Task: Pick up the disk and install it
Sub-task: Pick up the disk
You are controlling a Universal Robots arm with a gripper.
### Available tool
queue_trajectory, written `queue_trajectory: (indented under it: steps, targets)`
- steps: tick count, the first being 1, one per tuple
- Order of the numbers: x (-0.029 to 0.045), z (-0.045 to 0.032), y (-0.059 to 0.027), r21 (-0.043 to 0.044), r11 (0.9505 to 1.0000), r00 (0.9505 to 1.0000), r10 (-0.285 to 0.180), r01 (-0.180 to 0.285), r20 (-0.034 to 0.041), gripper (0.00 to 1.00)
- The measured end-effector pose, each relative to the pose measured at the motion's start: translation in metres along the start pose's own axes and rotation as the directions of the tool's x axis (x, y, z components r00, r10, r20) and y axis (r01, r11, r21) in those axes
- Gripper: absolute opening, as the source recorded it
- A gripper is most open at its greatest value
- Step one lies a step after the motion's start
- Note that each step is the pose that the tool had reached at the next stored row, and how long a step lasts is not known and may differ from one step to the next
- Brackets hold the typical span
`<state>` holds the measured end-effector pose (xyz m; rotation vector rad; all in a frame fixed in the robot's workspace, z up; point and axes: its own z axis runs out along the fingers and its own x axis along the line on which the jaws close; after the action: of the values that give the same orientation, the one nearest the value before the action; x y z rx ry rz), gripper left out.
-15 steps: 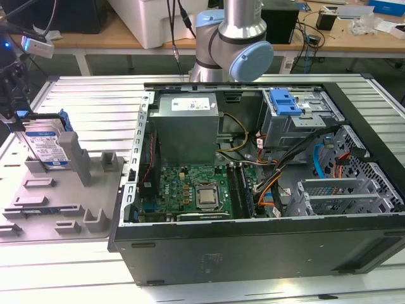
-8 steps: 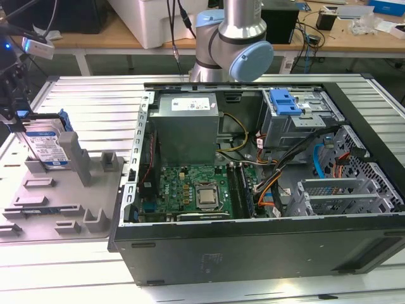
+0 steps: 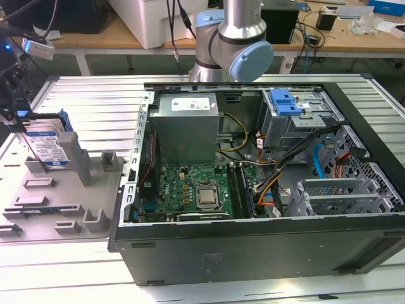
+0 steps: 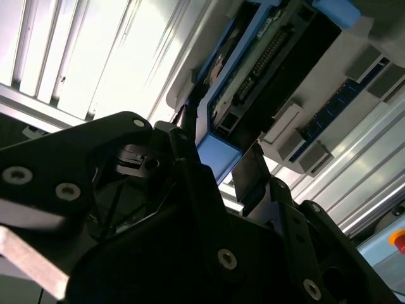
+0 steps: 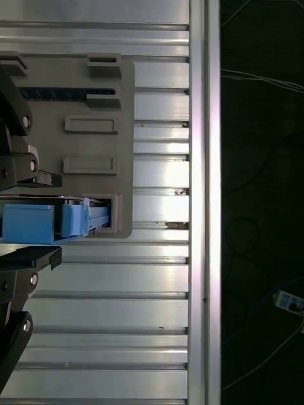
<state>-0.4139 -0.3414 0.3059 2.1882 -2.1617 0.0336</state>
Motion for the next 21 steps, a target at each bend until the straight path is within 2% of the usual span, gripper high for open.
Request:
queue_trajectory:
  steps: [5, 10, 11, 12, 21]
  targets:
    - [-0.0003, 0.0046, 0.0018, 0.0013, 1.0000, 1.0000, 0.000, 0.000, 0.0000, 0.49]
    - [-0.0004, 0.0053, 0.0017, 0.0013, 1.0000, 1.0000, 0.000, 0.000, 0.0000, 0.49]
    - [-0.0003, 0.0054, 0.0017, 0.0014, 1.0000, 1.0000, 0.000, 0.000, 0.0000, 0.48]
    - [-0.0003, 0.0055, 0.0017, 0.0013, 1.0000, 1.0000, 0.000, 0.000, 0.0000, 0.41]
    - [-0.0004, 0.0059, 0.0017, 0.0013, 1.0000, 1.0000, 0.000, 0.000, 0.0000, 0.41]
